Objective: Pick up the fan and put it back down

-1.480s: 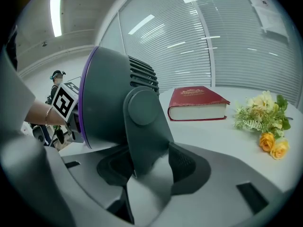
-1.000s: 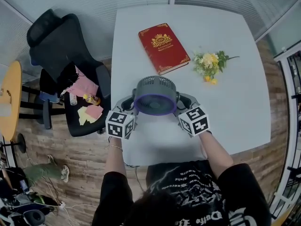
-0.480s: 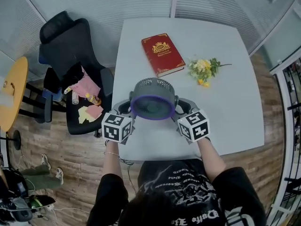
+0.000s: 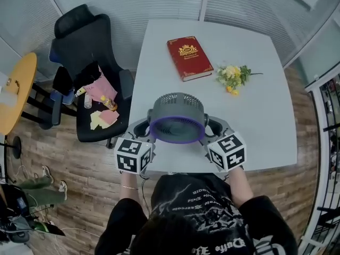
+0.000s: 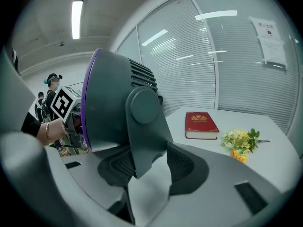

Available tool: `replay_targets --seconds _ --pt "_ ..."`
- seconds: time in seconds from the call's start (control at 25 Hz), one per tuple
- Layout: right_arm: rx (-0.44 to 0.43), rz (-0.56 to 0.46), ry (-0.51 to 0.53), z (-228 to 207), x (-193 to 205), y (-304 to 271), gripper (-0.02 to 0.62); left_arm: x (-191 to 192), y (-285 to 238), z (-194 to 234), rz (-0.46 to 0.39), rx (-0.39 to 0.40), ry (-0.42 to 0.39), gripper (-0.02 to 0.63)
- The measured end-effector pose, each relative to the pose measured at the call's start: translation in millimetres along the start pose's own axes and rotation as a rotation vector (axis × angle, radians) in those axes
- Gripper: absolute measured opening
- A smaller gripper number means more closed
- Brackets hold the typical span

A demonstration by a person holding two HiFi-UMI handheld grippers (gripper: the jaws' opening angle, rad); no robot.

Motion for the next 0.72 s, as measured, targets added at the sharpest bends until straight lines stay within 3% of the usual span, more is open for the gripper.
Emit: replay_targets --seconds 0.2,0.4,0.72 --pt "-0.008 -0.016 0.012 30 -2 15 0.183 -1 40 -5 -0.068 -0.065 0.021 0.074" --pt "0.003 -0.029 0.025 53 0 28 0.181 4 64 -9 -0.103 -0.058 0.04 0.074" --pt "0.046 -0.05 0.02 65 6 33 0.181 7 68 -9 -0.108 -0.039 0.002 0.069"
Point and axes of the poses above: the fingertips, and each gripper's own axes: y backward along the fingers, z to its left, x out of its underside, the point moved 5 cm from there along y, backward along the fingers, and after that the axes turned 15 degrees about -x, right-handed, at the moved point
